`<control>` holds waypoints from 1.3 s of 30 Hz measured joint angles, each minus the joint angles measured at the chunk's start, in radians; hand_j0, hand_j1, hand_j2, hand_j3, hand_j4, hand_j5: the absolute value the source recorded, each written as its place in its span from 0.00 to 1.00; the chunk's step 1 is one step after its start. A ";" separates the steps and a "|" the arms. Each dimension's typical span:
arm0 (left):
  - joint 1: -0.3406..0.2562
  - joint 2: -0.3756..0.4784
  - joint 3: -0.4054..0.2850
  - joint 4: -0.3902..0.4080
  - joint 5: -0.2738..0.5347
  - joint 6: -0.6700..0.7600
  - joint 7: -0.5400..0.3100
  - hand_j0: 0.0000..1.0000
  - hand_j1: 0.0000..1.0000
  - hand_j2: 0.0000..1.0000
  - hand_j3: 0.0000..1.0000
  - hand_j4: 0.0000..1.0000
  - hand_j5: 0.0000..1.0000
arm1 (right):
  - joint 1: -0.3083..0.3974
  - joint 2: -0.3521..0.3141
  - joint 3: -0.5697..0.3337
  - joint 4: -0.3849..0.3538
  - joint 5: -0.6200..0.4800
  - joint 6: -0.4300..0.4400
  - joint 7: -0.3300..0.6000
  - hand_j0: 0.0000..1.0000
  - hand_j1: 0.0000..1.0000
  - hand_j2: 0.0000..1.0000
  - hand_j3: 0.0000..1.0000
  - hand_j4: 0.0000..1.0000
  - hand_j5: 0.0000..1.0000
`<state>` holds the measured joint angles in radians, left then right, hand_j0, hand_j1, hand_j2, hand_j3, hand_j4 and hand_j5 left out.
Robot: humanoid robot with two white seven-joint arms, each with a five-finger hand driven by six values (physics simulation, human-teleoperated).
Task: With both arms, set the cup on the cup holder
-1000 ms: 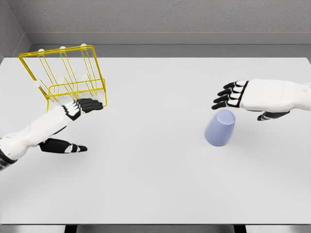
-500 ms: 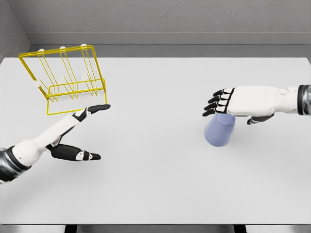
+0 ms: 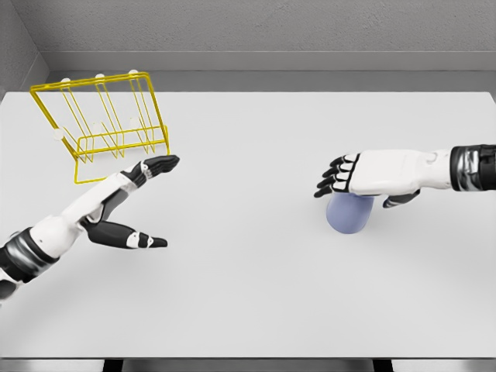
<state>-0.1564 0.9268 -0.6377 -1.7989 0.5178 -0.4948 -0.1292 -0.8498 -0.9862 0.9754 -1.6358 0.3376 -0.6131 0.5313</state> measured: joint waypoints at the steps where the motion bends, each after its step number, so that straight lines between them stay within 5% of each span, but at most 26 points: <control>1: -0.002 0.001 -0.001 0.000 0.020 0.011 0.000 1.00 1.00 1.00 1.00 1.00 1.00 | -0.002 0.002 0.002 0.003 0.001 0.000 0.001 1.00 1.00 1.00 1.00 1.00 1.00; 12: -0.002 0.008 -0.012 0.009 0.081 0.084 -0.024 1.00 1.00 1.00 1.00 1.00 1.00 | -0.005 0.021 0.008 0.026 0.014 0.000 0.007 0.99 0.99 0.99 0.99 0.99 0.99; 16: -0.002 0.008 -0.016 0.012 0.080 0.116 -0.028 1.00 1.00 1.00 1.00 1.00 1.00 | -0.006 0.021 0.007 0.026 0.016 0.000 0.011 0.86 0.86 0.86 0.86 0.86 0.86; 27: -0.003 -0.016 -0.034 0.039 0.114 0.177 -0.029 1.00 1.00 1.00 1.00 1.00 1.00 | -0.006 0.022 0.007 0.025 0.039 0.000 0.019 0.73 0.73 0.73 0.73 0.73 0.73; 39: -0.005 -0.116 -0.045 0.083 0.142 0.255 -0.056 1.00 1.00 1.00 1.00 1.00 1.00 | -0.006 0.022 -0.002 0.024 0.051 0.000 0.018 0.67 0.67 0.67 0.67 0.67 0.67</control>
<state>-0.1611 0.8106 -0.6827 -1.7164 0.6595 -0.2400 -0.1856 -0.8560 -0.9642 0.9738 -1.6117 0.3881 -0.6128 0.5497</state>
